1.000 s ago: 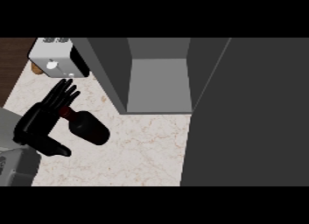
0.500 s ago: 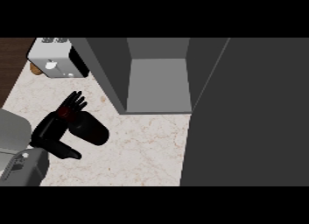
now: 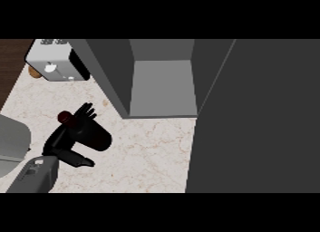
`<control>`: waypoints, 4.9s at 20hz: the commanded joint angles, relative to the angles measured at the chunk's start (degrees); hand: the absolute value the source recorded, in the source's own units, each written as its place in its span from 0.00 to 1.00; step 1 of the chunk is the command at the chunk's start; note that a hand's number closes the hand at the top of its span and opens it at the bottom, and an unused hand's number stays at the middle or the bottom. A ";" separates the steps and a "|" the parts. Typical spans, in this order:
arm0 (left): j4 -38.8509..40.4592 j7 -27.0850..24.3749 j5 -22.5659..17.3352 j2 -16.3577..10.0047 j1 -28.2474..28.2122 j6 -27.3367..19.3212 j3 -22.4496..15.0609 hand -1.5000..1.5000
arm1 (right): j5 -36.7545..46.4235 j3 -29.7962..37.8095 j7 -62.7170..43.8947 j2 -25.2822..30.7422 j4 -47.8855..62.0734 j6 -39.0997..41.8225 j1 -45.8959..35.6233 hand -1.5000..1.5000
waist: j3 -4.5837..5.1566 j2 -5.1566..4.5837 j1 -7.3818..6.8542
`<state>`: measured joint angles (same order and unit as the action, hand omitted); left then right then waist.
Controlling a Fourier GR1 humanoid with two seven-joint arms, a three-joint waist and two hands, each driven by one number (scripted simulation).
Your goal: Pick up the wine, place it into the cabinet and close the cabinet
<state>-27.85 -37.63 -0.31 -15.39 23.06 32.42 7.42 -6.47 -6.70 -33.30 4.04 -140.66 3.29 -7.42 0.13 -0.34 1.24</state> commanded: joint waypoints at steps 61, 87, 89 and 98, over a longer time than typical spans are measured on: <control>-25.50 2.48 -21.43 15.31 -14.72 -16.57 -2.69 1.00 | -4.24 3.24 2.98 -1.18 -0.64 5.22 7.11 0.00 | -0.24 0.68 -1.62; -37.64 7.29 -40.75 15.38 -13.94 -47.59 -32.38 1.00 | -6.74 5.32 -1.56 0.00 -1.90 5.47 3.92 0.00 | -0.12 0.36 -1.00; -33.18 5.81 -44.94 15.38 -9.18 -49.73 -33.65 1.00 | -5.20 4.93 -2.90 -0.32 0.17 3.80 -0.04 0.00 | -0.10 0.30 -0.89; -19.79 -5.64 -53.62 15.38 -0.70 -46.82 -38.74 1.00 | -1.93 0.76 2.13 -2.80 0.28 5.27 4.90 0.00 | -0.09 0.26 -0.50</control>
<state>-52.88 -39.80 -49.93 -0.01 18.58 -15.12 -29.43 -9.81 -3.08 -32.62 2.80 -138.00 8.50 -5.54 0.03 -0.07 0.58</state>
